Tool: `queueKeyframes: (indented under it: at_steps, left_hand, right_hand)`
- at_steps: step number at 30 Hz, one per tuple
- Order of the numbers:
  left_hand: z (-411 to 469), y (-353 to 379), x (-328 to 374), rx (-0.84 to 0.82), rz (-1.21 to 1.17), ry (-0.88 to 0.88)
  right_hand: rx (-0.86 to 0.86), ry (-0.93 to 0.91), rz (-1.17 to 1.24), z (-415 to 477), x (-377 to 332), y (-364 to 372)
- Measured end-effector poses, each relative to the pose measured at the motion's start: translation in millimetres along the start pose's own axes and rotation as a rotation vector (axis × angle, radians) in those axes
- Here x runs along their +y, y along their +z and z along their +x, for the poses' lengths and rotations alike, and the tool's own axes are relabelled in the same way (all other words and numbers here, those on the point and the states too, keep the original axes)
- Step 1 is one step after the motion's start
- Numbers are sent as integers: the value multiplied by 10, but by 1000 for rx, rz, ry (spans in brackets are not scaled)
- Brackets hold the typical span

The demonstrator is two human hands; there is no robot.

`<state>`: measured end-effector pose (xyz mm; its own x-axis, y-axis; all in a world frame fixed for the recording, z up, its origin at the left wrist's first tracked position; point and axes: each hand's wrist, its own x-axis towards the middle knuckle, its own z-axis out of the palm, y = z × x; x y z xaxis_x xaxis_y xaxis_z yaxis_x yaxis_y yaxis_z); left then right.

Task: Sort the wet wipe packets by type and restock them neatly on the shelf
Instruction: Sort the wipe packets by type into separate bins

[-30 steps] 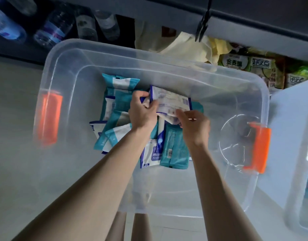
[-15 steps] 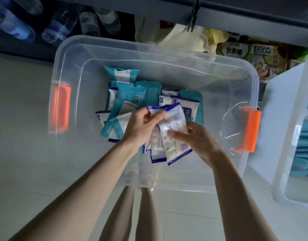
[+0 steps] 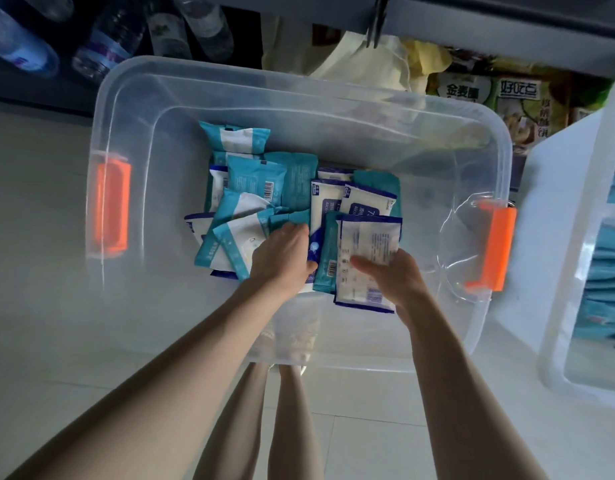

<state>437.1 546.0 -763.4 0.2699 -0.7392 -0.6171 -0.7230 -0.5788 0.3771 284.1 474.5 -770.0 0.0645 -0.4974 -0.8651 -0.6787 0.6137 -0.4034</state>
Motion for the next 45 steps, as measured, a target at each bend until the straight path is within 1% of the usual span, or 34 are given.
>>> queueKeyframes:
  at_steps: [3, 5, 7, 8, 11, 13, 15, 17, 18, 19, 22, 24, 26, 27, 30, 35, 37, 40, 42, 45]
  left_hand:
    - [47, -2, 28, -46, 188, 38]
    - [66, 7, 23, -46, 200, 36]
    - [89, 49, -8, 10, 80, 6]
    - [104, 83, -19, 48, -24, -8]
    - [126, 157, 43, 124, -467, -67]
    - [169, 144, 144, 97, -676, -178]
    - [242, 120, 188, 48, -744, -263]
    - [272, 57, 188, -2, -771, -267]
    - [268, 14, 162, -23, -760, -239]
    - [246, -28, 115, -42, -701, -196]
    - [117, -123, -48, -123, -307, -33]
    - [37, -135, -108, -202, -79, 82]
    - [13, -125, -101, -268, 87, 143]
    - [25, -132, -82, -290, 131, 148]
    - [97, -200, 2, -327, 153, 155]
    - [159, -199, 73, -434, -9, 40]
    - [150, -212, 60, -384, -51, 12]
    - [14, -289, -51, -175, -153, -21]
    - [-126, -364, -137, -59, -387, -56]
    - [-337, -514, -210, 50, -748, -179]
  right_hand:
    - [24, 0, 51, 16, -5, 19]
    - [47, -15, 64, 14, -15, 23]
    - [54, -43, 43, 4, -7, 14]
    - [66, -49, 42, -9, -4, 6]
    - [89, -45, 101, -57, -28, -9]
    - [96, -39, 153, -79, -52, -31]
    - [98, -37, 223, -96, -71, -53]
    - [109, -37, 253, -119, -77, -66]
    - [118, -36, 263, -130, -78, -68]
    - [126, -32, 277, -139, -77, -69]
    - [110, -24, 295, -148, -87, -70]
    - [86, -33, 241, -167, -110, -68]
    - [75, -36, 202, -185, -114, -69]
    - [73, -32, 203, -196, -110, -67]
    - [77, -30, 223, -218, -82, -69]
    - [139, -21, 177, -213, -45, -55]
    - [185, -36, 159, -214, -31, -51]
    - [216, -66, 162, -258, -59, -46]
    - [225, -87, 134, -307, -91, -36]
    - [246, -130, 100, -439, -151, -11]
